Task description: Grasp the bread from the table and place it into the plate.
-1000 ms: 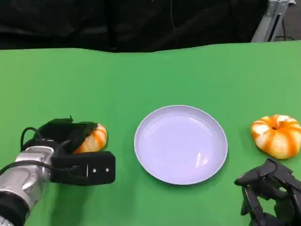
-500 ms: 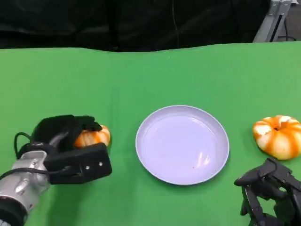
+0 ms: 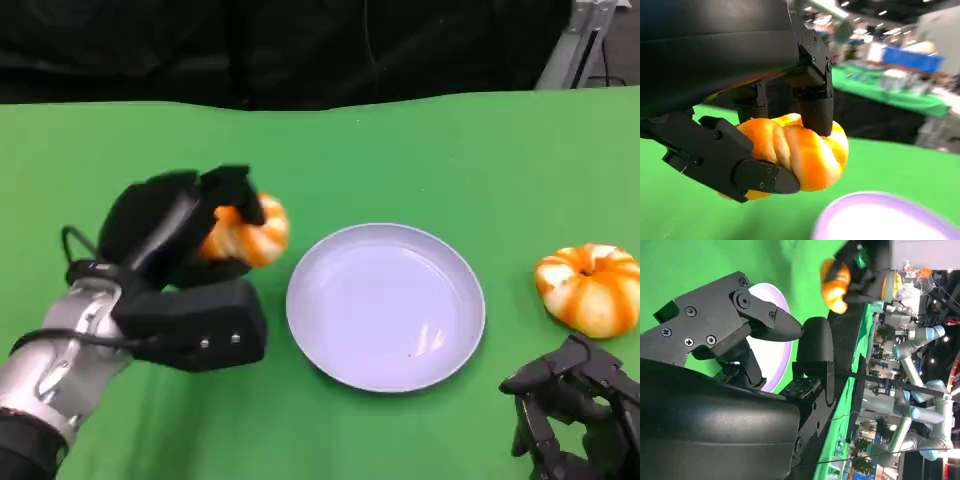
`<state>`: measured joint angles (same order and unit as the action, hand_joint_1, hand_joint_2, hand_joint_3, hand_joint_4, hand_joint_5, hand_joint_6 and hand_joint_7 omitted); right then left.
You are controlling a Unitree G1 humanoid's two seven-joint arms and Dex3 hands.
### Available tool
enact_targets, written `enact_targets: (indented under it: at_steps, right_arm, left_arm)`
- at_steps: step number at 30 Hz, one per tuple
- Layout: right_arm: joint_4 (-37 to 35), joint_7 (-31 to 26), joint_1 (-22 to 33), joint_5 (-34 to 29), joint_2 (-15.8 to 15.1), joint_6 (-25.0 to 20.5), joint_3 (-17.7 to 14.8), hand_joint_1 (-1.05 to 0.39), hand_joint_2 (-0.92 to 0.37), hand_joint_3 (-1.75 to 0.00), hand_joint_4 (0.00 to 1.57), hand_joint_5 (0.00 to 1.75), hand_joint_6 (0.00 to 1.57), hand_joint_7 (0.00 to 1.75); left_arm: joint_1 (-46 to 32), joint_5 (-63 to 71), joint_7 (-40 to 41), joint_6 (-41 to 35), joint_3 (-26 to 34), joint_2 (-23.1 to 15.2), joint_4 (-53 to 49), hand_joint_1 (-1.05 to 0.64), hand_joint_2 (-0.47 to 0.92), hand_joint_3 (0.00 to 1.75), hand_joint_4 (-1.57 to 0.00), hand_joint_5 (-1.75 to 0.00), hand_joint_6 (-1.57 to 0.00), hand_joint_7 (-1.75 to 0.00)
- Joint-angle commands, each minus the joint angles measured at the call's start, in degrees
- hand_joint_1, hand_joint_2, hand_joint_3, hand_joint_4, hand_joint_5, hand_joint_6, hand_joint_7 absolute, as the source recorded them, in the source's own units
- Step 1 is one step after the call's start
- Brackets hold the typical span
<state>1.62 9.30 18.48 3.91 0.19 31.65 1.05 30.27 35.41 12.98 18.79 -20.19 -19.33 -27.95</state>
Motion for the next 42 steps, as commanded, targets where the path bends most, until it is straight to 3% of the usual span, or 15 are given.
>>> enact_targets:
  at_steps: [1,7,14,17,19,22,25,31,33,39,40,41,42]
  right_arm:
    - [0.33,0.22,-0.04,1.11,-0.57,-0.52,-0.28,-0.14,-0.67,-0.96,0.82,1.71,0.78,1.44]
    - [0.22,0.46,0.03,1.15,-0.56,-0.40,-0.36,-0.14,-0.67,-0.96,0.82,1.70,0.78,1.44]
    - [0.59,0.63,0.16,1.05,-0.53,-0.24,-0.23,-0.14,-0.68,-0.96,0.81,1.71,0.77,1.45]
    - [0.91,0.43,0.28,0.81,-0.31,-0.39,-0.04,-0.14,-0.68,-0.96,0.81,1.71,0.76,1.45]
    - [1.12,0.31,0.32,0.81,-0.18,-0.64,0.06,-0.14,-0.68,-0.96,0.81,1.71,0.77,1.45]
    - [1.19,0.27,0.34,0.82,-0.17,-0.72,0.09,-0.14,-0.68,-0.95,0.81,1.71,0.77,1.45]
    - [0.07,0.10,-0.19,0.23,-0.07,0.68,0.13,-0.15,-0.68,-0.95,0.81,1.71,0.77,1.44]
    - [-0.21,0.03,-0.30,0.09,-0.04,1.04,0.13,-0.15,-0.68,-0.96,0.80,1.72,0.77,1.44]
    - [0.31,-0.31,0.01,-0.18,0.30,0.80,0.41,-0.14,-0.68,-0.97,0.81,1.72,0.77,1.45]
    - [0.74,-0.80,0.28,-0.57,0.33,0.56,0.77,-0.13,-0.66,-0.99,0.82,1.70,0.77,1.46]
    - [0.84,-0.83,0.29,-0.39,0.35,0.31,0.80,-0.14,-0.66,-1.00,0.82,1.71,0.76,1.46]
    - [0.82,-0.86,0.27,-0.35,0.32,0.26,0.79,-0.14,-0.66,-1.00,0.82,1.71,0.76,1.46]
    - [0.80,-0.89,0.27,-0.34,0.30,0.24,0.79,-0.14,-0.66,-1.00,0.82,1.71,0.76,1.46]
  left_arm:
    - [0.46,0.96,-2.91,-1.17,-0.31,0.55,6.59,-0.09,0.69,0.78,-0.76,-1.75,-0.74,-1.58]
    - [1.32,2.76,-5.83,-1.75,-2.52,3.53,11.81,-0.09,0.66,0.83,-0.75,-1.75,-0.72,-1.64]
    - [2.72,6.45,-5.46,-0.97,-6.28,7.23,10.13,-0.04,0.67,0.58,-0.73,-1.75,-0.64,-1.69]
    - [3.35,7.76,-5.88,-1.04,-8.62,9.32,7.97,-0.04,0.73,0.47,-0.77,-1.73,-0.74,-1.54]
    - [3.71,8.73,-5.37,-0.95,-9.51,9.94,6.64,-0.04,0.79,0.31,-0.75,-1.74,-0.65,-1.65]
    - [3.89,9.16,-5.09,-0.76,-9.62,10.22,6.02,-0.04,0.81,0.26,-0.75,-1.75,-0.62,-1.68]
    - [4.88,10.16,-1.70,0.70,-11.24,12.53,-0.76,-0.05,0.83,0.23,-0.74,-1.75,-0.64,-1.66]
    - [5.86,10.32,0.07,1.88,-11.66,13.00,-3.51,-0.05,0.84,0.21,-0.74,-1.75,-0.64,-1.65]
    - [6.73,10.61,3.36,4.38,-12.62,13.79,-9.83,-0.06,0.87,0.18,-0.70,-1.75,-0.61,-1.65]
    - [8.01,11.48,6.29,6.50,-14.03,13.53,-14.97,-0.11,0.91,0.04,-0.60,-1.75,-0.65,-1.48]
    - [8.02,11.58,5.36,6.26,-14.24,13.28,-14.88,-0.15,0.91,0.04,-0.69,-1.42,-0.74,-1.12]
    - [7.98,11.62,4.15,5.96,-14.46,12.97,-14.71,-0.20,0.92,0.05,-0.82,-0.84,-0.91,-0.59]
    - [7.95,11.64,3.35,5.76,-14.60,12.76,-14.57,-0.24,0.92,0.09,-0.87,-0.49,-0.96,-0.32]
